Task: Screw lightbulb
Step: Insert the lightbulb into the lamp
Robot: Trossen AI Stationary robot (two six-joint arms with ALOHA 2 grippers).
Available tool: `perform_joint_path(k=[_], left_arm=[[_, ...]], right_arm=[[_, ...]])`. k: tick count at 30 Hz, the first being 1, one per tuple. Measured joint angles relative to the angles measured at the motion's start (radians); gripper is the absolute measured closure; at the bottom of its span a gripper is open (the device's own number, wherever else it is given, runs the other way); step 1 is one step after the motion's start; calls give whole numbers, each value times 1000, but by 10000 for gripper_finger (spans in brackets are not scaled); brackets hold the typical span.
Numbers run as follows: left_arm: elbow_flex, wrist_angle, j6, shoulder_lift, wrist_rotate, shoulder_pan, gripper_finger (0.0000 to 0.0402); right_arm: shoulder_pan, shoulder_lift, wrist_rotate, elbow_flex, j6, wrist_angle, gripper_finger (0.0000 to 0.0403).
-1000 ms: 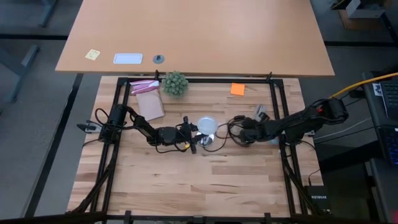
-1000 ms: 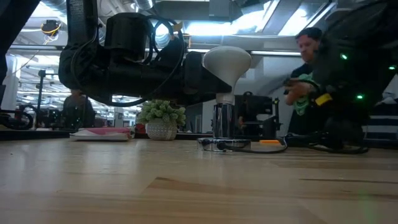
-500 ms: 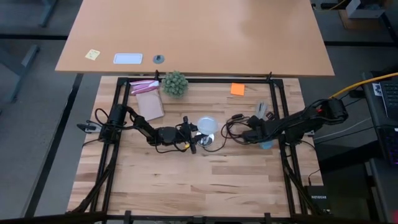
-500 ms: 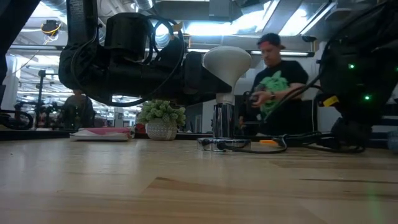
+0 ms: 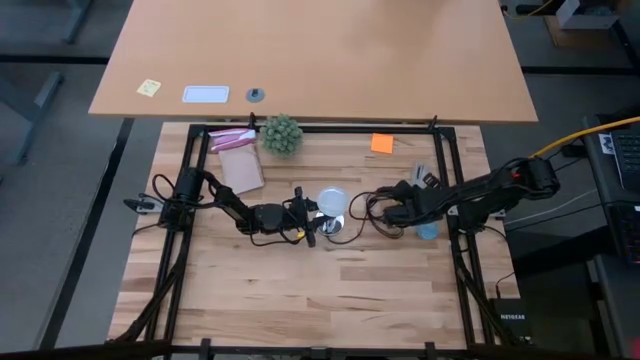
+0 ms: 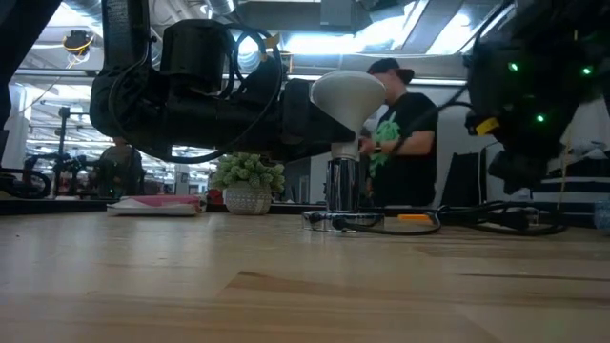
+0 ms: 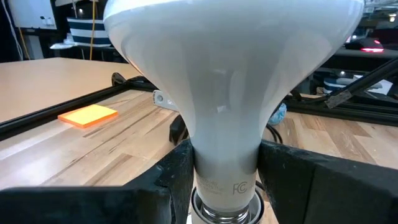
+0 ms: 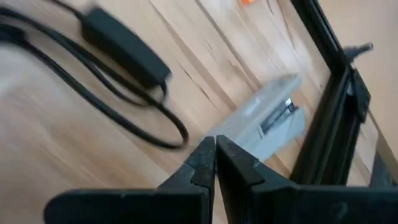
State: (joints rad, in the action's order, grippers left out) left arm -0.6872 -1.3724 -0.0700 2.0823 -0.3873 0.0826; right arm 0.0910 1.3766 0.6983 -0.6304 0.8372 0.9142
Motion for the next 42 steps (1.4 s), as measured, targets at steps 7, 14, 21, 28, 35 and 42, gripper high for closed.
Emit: perform_joint_path(k=[7, 14, 21, 28, 35, 42], left_arm=[[0, 0, 0, 0, 0, 0, 259], [0, 0, 0, 0, 0, 0, 259], [0, 0, 0, 0, 0, 0, 259], [0, 0, 0, 0, 0, 0, 259], [0, 0, 0, 0, 0, 1, 259], [0, 0, 0, 0, 0, 0, 259]], right_arm=[[0, 0, -43, -27, -110, -170, 382], [0, 0, -243, 34, -239, -453, 382], [0, 0, -480, 61, -188, -469, 382], [26, -2, -701, 107, -104, -631, 382], [153, 0, -750, 109, -22, -846, 382], [244, 0, -725, 109, -26, -1050, 382]])
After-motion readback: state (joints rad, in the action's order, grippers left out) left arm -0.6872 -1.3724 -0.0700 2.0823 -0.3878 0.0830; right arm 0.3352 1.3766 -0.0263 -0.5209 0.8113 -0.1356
